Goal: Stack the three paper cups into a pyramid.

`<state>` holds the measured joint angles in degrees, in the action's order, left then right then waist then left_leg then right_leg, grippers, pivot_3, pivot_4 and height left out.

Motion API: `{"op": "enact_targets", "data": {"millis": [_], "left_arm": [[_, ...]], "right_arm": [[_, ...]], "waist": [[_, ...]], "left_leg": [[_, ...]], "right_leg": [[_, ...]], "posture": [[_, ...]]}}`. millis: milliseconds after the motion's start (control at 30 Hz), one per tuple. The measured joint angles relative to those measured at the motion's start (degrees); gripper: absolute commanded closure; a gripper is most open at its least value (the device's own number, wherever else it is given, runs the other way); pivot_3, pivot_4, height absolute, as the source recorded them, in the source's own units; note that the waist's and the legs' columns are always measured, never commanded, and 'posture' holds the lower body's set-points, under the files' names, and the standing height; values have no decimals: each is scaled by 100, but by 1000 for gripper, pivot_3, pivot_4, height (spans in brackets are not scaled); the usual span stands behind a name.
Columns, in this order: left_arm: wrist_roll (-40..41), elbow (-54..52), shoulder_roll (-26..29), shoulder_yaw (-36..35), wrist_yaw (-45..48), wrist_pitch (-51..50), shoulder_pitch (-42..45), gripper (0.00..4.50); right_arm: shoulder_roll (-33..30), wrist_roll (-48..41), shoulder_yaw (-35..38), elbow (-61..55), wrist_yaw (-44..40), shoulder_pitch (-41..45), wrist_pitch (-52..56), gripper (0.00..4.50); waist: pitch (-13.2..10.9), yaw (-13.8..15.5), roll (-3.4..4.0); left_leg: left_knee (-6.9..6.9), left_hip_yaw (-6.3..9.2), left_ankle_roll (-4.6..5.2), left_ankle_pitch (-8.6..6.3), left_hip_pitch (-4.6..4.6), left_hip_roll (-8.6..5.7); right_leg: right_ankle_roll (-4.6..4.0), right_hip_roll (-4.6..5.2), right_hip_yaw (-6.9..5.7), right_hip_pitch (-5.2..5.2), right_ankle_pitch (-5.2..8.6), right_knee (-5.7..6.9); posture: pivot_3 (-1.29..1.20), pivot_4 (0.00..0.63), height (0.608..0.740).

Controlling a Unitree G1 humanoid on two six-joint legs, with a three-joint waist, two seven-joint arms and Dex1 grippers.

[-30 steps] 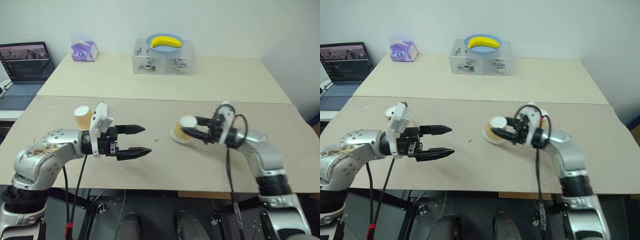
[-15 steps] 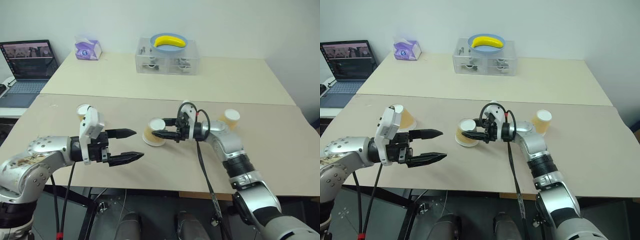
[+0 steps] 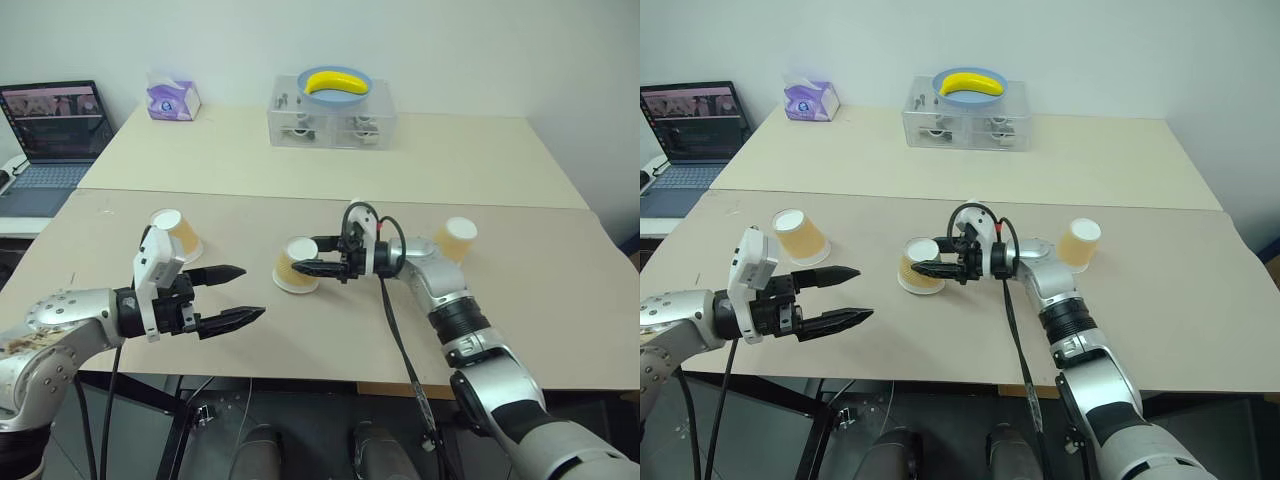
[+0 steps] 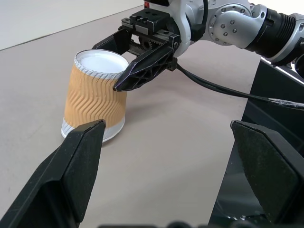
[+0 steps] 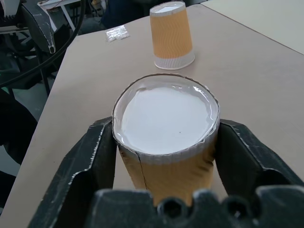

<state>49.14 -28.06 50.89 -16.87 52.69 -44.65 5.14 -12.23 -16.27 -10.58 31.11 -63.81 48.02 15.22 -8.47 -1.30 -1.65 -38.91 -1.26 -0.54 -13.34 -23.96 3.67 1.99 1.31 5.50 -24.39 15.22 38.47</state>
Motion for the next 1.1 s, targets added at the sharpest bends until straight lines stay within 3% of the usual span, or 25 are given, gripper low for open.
{"op": "enact_targets", "data": {"millis": [433, 633, 800, 933, 1100], "left_arm": [[-5, 15, -114, 272, -3, 68, 196, 0], [-87, 231, -131, 485, 116, 99, 409, 0], [-187, 512, -179, 697, 292, 129, 770, 0], [-240, 661, -192, 810, 430, 201, 915, 0], [-364, 871, -215, 1024, 665, 242, 1164, 0]], "right_arm": [[-96, 83, 338, 321, 257, 70, 42, 23], [-661, -830, 854, -1096, -106, -260, 1250, 23], [-1188, -1485, 1125, -2470, -77, -1201, 2198, 23], [-1555, -1568, 1441, -3107, 305, -1734, 2294, 23], [-2215, -1457, 2591, -3608, 1388, -2163, 2139, 23]], "waist": [[0, -4, 0], [-3, 38, 1], [-3, 49, 1], [-4, 35, 0], [-4, 48, -1]], "left_leg": [[0, 0, 0, 0, 0, 0], [1, 1, 0, 0, -1, -1], [1, 1, 0, 0, -1, -2], [1, 0, 0, 0, -1, -2], [2, 0, 0, 0, -1, -3]], "right_leg": [[-2, 0, 0, -2, 1, 4], [-3, 0, -2, 0, 2, 2], [-4, 0, -2, 0, 4, 2], [-4, -1, -1, -1, 4, 3], [-2, -1, 0, 1, 6, -2]], "posture": [[0, 150, 694], [0, 150, 694], [0, 150, 694], [0, 150, 694], [0, 150, 694]]}}
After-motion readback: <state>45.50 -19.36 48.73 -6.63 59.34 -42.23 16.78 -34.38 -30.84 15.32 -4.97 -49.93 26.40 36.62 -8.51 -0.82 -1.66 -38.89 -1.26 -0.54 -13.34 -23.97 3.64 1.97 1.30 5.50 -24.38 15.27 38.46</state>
